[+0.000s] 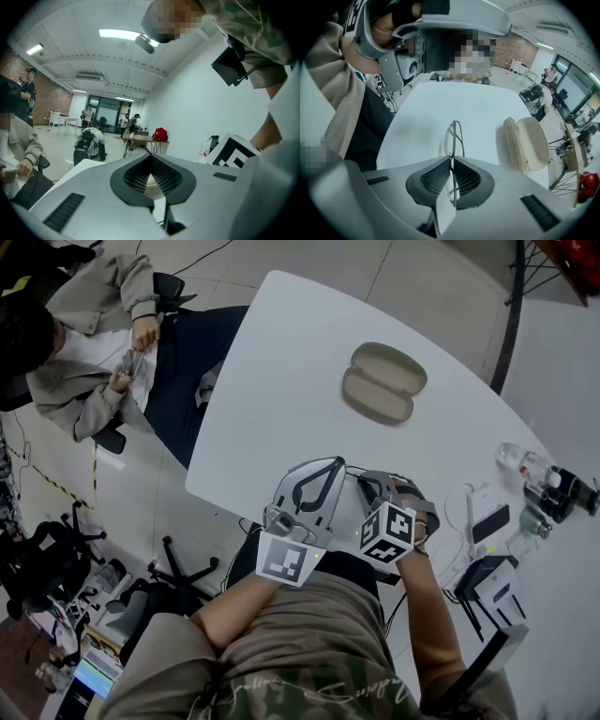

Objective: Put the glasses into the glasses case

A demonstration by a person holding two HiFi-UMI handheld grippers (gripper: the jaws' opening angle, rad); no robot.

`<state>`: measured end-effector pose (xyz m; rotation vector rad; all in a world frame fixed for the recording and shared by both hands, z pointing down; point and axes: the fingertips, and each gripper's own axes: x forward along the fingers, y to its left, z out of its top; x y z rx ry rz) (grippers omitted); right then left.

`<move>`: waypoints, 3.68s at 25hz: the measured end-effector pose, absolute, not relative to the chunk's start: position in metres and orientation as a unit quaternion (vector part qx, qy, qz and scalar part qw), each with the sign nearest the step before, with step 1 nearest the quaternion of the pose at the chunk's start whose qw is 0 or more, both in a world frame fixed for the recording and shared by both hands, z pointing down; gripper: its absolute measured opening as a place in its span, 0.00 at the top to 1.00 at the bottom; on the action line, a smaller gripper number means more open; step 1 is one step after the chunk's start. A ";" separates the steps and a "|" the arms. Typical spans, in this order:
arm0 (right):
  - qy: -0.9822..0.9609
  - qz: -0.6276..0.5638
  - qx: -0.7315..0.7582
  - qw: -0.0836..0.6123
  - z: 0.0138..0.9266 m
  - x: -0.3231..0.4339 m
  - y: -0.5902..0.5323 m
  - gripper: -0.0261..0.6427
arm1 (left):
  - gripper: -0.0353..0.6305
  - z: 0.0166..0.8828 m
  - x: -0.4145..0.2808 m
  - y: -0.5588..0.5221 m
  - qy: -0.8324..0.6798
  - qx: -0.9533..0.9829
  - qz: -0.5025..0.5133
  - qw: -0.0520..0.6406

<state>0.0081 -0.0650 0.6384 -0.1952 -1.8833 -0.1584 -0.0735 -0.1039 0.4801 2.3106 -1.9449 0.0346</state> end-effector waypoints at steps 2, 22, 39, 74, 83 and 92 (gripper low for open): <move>-0.806 -0.069 -0.083 0.582 0.639 0.008 -0.066 0.91 | 0.94 0.479 -0.073 -0.103 -0.646 0.762 0.003 0.051; -0.808 -0.070 -0.084 0.579 0.641 0.009 -0.075 0.91 | 0.94 0.477 -0.067 -0.117 -0.638 0.765 0.037 0.081; -0.806 -0.080 -0.077 0.581 0.635 0.004 -0.079 0.91 | 0.94 0.466 -0.074 -0.123 -0.642 0.765 0.033 0.047; -0.799 -0.094 -0.083 0.587 0.641 -0.010 -0.109 0.91 | 0.94 0.466 -0.086 -0.150 -0.640 0.767 0.030 0.031; -0.801 -0.092 -0.079 0.587 0.641 -0.014 -0.119 0.91 | 0.94 0.467 -0.089 -0.159 -0.637 0.769 0.030 0.032; -0.799 -0.089 -0.077 0.590 0.645 -0.015 -0.124 0.91 | 0.94 0.467 -0.087 -0.161 -0.635 0.771 0.027 0.031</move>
